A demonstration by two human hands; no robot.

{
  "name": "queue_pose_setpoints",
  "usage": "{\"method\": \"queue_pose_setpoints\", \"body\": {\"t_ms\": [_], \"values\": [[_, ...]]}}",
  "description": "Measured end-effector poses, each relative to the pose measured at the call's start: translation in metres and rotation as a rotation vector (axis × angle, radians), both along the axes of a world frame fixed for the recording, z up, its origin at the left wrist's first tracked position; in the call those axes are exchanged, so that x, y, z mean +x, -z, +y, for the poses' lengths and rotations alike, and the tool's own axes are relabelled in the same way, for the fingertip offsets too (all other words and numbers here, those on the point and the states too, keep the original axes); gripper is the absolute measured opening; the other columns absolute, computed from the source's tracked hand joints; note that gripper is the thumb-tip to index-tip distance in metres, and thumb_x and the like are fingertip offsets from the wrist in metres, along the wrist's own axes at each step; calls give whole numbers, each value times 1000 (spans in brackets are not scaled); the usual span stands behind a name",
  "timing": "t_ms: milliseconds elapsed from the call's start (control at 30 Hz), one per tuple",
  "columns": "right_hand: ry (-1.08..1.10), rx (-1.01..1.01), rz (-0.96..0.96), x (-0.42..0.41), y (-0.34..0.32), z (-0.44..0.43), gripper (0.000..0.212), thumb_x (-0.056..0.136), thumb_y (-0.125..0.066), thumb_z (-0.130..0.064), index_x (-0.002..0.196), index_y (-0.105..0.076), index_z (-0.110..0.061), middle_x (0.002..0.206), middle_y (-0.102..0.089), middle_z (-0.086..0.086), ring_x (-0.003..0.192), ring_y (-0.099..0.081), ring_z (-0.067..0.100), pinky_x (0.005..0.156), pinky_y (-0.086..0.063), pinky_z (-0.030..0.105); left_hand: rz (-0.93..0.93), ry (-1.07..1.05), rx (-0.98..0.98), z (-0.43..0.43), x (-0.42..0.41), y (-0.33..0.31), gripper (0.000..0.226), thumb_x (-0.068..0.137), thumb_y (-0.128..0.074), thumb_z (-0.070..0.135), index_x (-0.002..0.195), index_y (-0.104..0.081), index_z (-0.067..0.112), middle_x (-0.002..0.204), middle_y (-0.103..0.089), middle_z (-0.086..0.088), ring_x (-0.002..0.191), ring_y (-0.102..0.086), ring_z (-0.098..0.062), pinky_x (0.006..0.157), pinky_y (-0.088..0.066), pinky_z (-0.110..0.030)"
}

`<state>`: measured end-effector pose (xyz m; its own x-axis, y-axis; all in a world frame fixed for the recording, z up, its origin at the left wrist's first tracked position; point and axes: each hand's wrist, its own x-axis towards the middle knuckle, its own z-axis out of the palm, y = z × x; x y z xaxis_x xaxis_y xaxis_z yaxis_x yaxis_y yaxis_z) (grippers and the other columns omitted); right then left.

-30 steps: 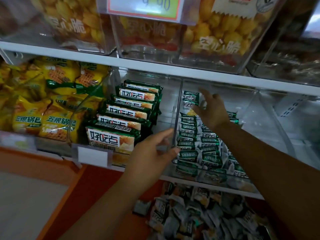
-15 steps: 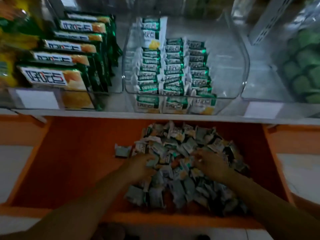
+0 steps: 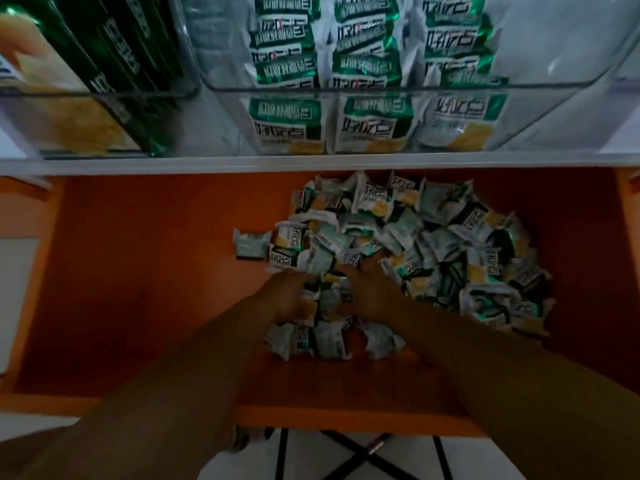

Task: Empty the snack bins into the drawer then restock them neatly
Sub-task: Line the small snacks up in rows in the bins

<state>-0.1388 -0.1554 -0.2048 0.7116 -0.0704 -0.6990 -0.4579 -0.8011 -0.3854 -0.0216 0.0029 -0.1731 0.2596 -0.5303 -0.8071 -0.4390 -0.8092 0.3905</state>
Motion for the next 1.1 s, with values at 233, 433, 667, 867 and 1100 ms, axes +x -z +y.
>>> {"method": "queue_pose_setpoints", "body": {"t_ms": [233,433,667,867,1100], "values": [[25,-118,-13,14,4,15,96,71,-74,-60,141,-31,-10,143,-30,17,134,-30,38,109,-29,58,19,-66,-17,4,-2,-2,66,89,-70,13,148,-39,14,156,-29,-13,136,-40,-33,102,-42,-37],[196,128,-62,9,-7,17,79,71,-83,-41,137,-43,-21,138,-43,11,126,-43,29,98,-42,37,87,-166,-8,10,-6,-12,62,93,-65,16,148,-37,17,159,-24,-14,134,-42,-35,97,-46,-37],[577,287,-141,-10,-83,-18,68,74,-82,-34,131,-45,-29,149,-34,4,131,-43,27,96,-48,41,207,-564,-201,2,-5,-61,73,93,-64,32,154,-25,19,162,-20,0,145,-28,-24,98,-38,-29],[759,323,-379,-29,-181,-34,56,81,-76,-34,127,-44,-32,145,-37,-2,103,-43,10,74,-43,25,233,-855,-407,-8,-1,-129,70,85,-73,37,144,-42,17,144,-48,1,117,-59,-25,84,-58,-33],[657,448,-545,-38,-270,-19,65,55,-78,-59,114,-51,-47,134,-45,-17,127,-43,8,100,-45,45,401,-1036,-713,-5,-8,-228,59,90,-66,31,143,-40,26,144,-41,2,116,-58,-27,79,-60,-40]]}}
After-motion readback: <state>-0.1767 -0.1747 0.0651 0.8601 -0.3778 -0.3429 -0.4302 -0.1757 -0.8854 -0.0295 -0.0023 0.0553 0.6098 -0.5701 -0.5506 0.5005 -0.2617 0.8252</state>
